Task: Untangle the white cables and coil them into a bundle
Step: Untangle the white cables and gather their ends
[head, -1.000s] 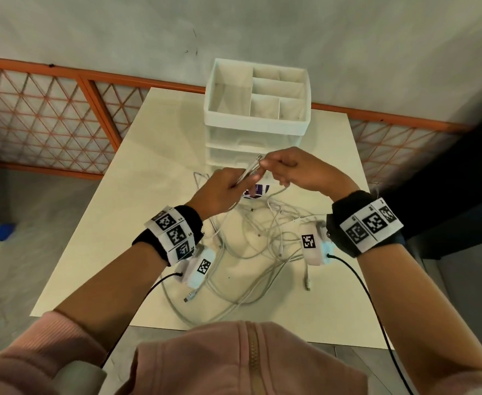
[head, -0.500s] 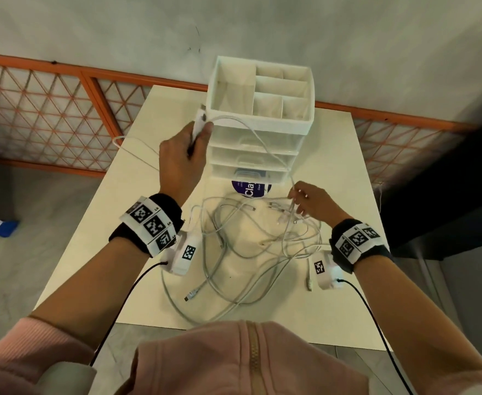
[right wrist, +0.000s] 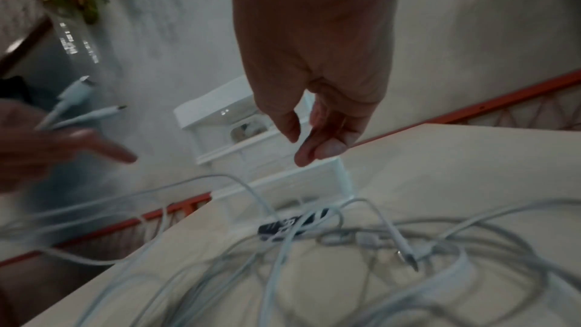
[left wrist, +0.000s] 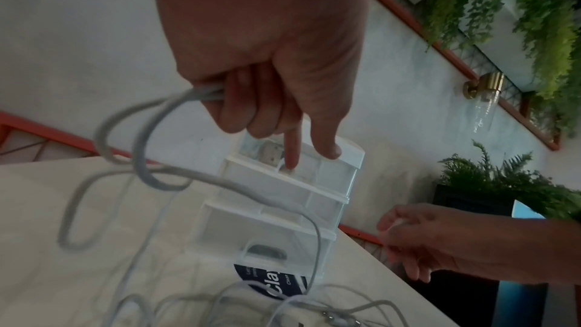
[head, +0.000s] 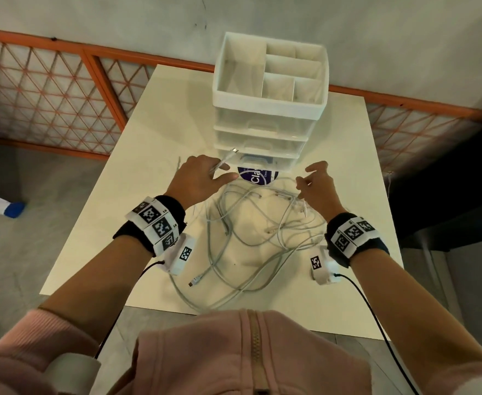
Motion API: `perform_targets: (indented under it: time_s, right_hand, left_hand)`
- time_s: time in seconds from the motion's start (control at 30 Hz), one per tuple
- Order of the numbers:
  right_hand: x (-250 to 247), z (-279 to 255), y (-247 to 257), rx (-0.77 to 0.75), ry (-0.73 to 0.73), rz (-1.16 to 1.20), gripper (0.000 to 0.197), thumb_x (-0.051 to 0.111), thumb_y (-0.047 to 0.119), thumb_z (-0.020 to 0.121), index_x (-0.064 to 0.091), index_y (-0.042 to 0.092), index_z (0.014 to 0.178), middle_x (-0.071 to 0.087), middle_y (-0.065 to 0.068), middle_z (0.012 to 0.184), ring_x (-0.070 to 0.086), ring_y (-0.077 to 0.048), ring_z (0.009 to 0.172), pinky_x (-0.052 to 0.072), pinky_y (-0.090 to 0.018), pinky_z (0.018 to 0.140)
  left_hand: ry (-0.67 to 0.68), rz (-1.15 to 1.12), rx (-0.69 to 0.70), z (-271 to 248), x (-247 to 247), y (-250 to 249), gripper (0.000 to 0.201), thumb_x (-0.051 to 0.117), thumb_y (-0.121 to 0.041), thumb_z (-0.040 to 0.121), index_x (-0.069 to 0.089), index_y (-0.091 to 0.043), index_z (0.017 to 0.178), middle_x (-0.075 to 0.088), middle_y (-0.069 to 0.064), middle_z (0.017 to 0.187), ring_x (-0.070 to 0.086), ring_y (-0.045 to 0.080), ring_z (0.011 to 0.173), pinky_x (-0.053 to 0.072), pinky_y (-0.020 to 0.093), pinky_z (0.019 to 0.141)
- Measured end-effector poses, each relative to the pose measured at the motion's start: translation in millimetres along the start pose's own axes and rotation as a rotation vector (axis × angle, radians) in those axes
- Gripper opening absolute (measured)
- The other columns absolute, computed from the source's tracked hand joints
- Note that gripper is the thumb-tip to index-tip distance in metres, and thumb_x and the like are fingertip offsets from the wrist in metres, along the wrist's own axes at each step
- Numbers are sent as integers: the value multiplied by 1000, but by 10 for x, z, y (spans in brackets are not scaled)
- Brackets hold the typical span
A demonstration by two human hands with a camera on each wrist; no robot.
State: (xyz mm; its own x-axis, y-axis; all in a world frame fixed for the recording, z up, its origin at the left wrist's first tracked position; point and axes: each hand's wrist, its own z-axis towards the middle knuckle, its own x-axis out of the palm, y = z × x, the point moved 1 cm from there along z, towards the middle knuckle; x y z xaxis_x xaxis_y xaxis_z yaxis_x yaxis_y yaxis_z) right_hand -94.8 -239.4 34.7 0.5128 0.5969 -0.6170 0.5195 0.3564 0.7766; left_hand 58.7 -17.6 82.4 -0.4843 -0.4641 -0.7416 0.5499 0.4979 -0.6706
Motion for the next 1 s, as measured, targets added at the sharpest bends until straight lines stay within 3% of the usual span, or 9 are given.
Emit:
perform_targets:
  time_s: [0.1,0.17,0.33,0.47,0.57,0.63,0.77,0.87,1.0]
  right_hand:
    - [341,-181,116,-168,341,-89,8,61,10,88,58,9,96,59,0,71,57,3,44,45,-15,52]
    - [609,-331,185,-277,604,-160,9,65,7,85,68,5,93,63,-1,76,56,10,51,44,-10,58]
    - [1144,-595,169,-388,864,-245,18,74,2,75,70,4,92,65,-7,94,51,-6,70,40,-15,66]
    - [1354,-696,93,-491,926,-492,19,71,7,76,69,9,95,43,6,89,44,-12,92,42,-31,79]
    - [1310,-695,149,-574,839,-680,11,65,12,83,68,7,92,48,-5,101,43,-24,104,42,-40,89]
    - [1244,-678,182,-629,803,-702,16,68,13,80,64,9,95,51,-7,114,40,-23,101,40,-40,89]
    - [1254,-758,201,-640,955,-717,36,72,10,77,57,11,109,54,-8,110,44,-22,99,38,-38,87]
    - [1275,-804,163,-645,965,-883,25,66,21,83,60,12,105,53,-10,115,46,-27,113,34,-36,90]
    - [999,-650,179,-509,910,-802,20,60,26,89,70,12,100,46,-3,94,50,-28,108,36,-35,87]
  left_hand:
    - [-37,-101,21,-49,-33,-14,25,66,-40,85,70,-15,88,38,-3,49,42,7,48,33,15,58]
    - [-47,-134,19,-93,-64,-19,22,65,-38,86,66,-16,80,36,-4,48,40,4,43,33,12,52]
    - [-34,-198,6,-293,-58,28,23,62,-35,89,64,-16,76,37,-7,39,34,5,41,30,14,48]
    - [-10,-267,-35,-478,-6,111,29,62,-34,89,66,-8,78,38,-12,37,34,6,39,27,13,45]
    - [-6,-284,-60,-573,9,173,30,62,-33,89,66,-5,78,34,-9,40,34,5,40,27,14,46]
    - [6,-294,-68,-608,-2,182,30,62,-32,90,66,-4,79,33,-8,46,33,5,40,26,14,46]
    - [-3,-310,-74,-614,-36,127,28,61,-31,90,68,-5,80,33,-7,47,34,4,40,28,12,47]
    - [-13,-336,-85,-585,-18,131,30,62,-33,89,67,-4,82,31,-8,47,32,5,40,25,13,46]
    - [-30,-372,-109,-591,10,151,31,63,-34,88,68,-4,84,34,-8,48,31,5,41,27,19,50]
